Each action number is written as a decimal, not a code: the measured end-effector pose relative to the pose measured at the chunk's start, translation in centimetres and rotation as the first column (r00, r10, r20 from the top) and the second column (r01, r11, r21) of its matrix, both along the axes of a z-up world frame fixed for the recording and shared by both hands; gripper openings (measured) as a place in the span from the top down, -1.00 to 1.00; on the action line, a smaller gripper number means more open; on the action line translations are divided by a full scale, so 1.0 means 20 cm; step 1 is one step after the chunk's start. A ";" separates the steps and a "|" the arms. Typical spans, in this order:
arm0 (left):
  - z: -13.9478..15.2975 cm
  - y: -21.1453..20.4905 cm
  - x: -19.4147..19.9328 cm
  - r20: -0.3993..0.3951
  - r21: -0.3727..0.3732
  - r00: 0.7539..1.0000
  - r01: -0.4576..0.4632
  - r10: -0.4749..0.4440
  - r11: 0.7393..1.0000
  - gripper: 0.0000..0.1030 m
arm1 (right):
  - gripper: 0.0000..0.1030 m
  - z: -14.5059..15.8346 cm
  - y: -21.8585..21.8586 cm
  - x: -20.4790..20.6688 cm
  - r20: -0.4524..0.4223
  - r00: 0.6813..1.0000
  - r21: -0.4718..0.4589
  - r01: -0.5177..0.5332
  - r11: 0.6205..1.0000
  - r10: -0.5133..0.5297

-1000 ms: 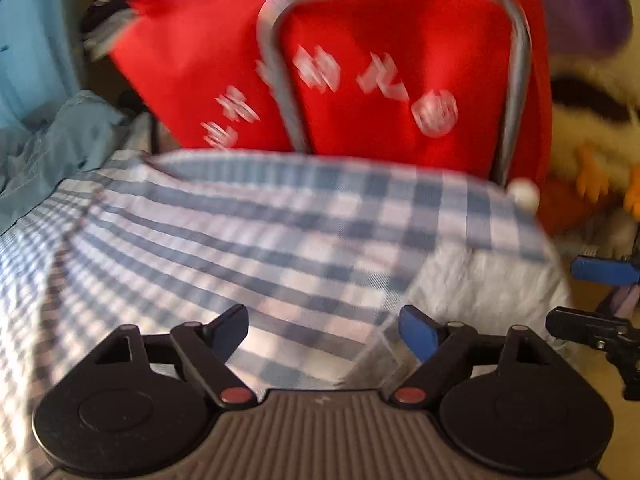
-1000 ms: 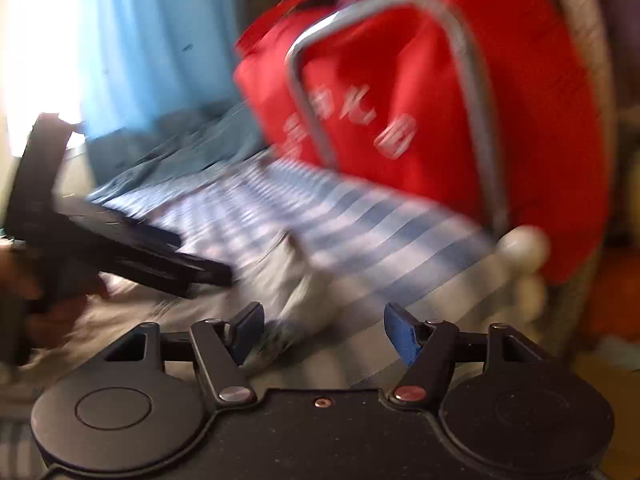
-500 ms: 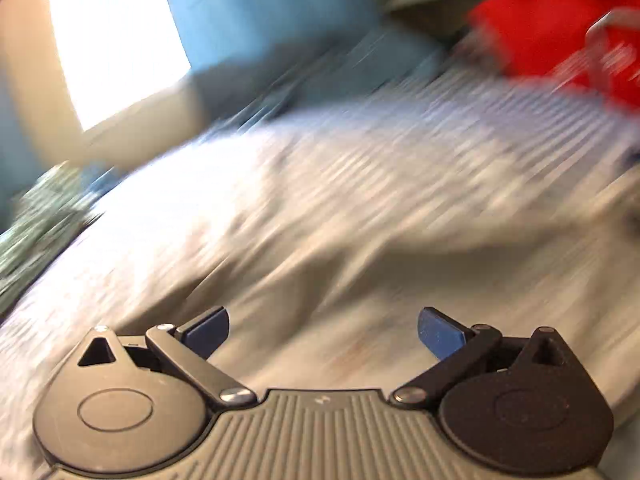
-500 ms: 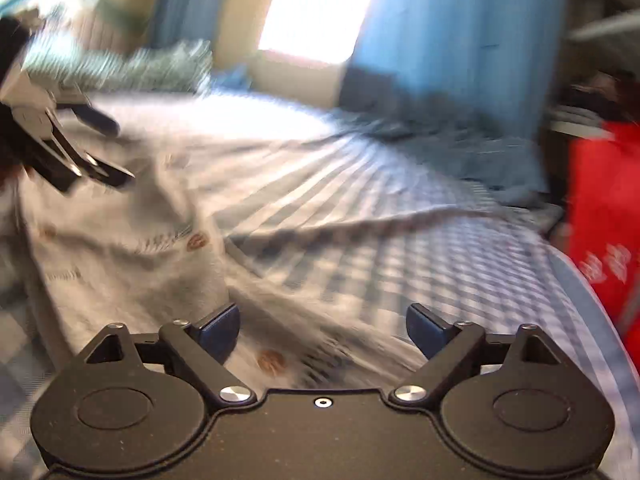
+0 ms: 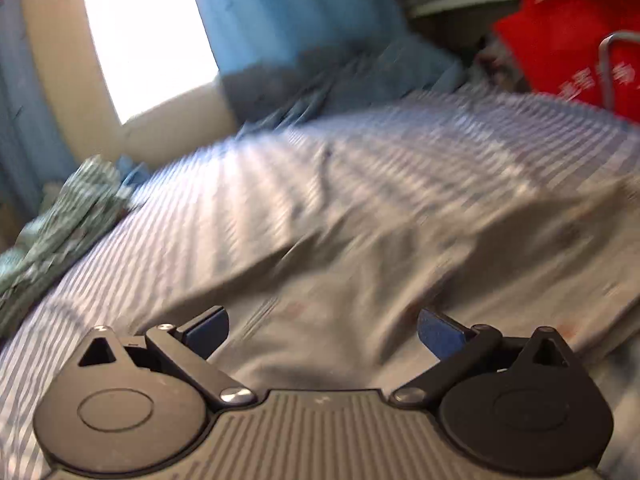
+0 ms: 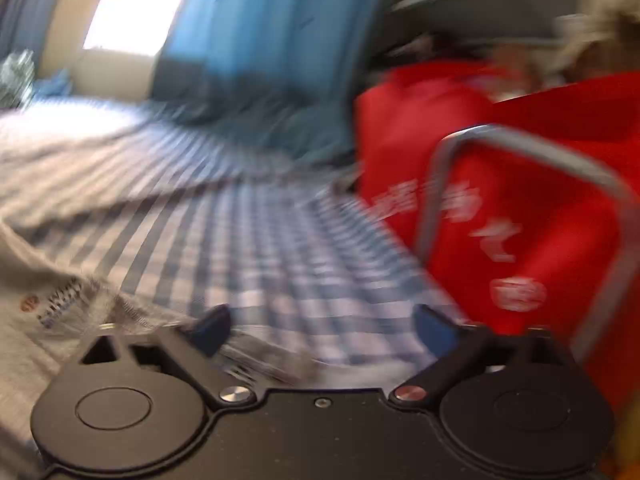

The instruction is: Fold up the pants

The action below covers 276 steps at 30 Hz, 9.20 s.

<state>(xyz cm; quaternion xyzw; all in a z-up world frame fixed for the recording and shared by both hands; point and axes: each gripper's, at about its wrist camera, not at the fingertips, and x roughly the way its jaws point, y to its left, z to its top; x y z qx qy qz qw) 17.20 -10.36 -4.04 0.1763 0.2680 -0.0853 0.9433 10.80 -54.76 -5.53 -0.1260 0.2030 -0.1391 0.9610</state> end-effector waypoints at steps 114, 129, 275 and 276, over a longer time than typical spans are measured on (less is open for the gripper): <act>-0.25 -1.61 0.71 -0.557 -0.687 0.484 0.189 -0.675 0.702 -0.99 | 0.92 -0.44 0.56 -0.26 -0.194 0.976 -0.678 -0.209 0.704 0.103; -0.26 -1.52 0.73 -0.556 -0.731 0.446 0.140 -0.701 0.668 -0.99 | 0.99 -0.25 0.46 -0.22 -0.117 0.978 -0.423 -0.204 0.883 0.170; 0.07 -0.16 0.19 -0.144 -0.236 0.966 0.175 -0.213 0.956 -0.97 | -0.42 0.04 0.61 0.25 -0.154 0.864 0.086 -0.471 0.878 0.478; 0.04 -0.25 0.18 -0.158 -0.220 0.956 0.209 -0.246 0.953 -0.97 | -0.21 0.02 0.60 0.27 -0.167 0.833 0.121 -0.514 0.849 0.528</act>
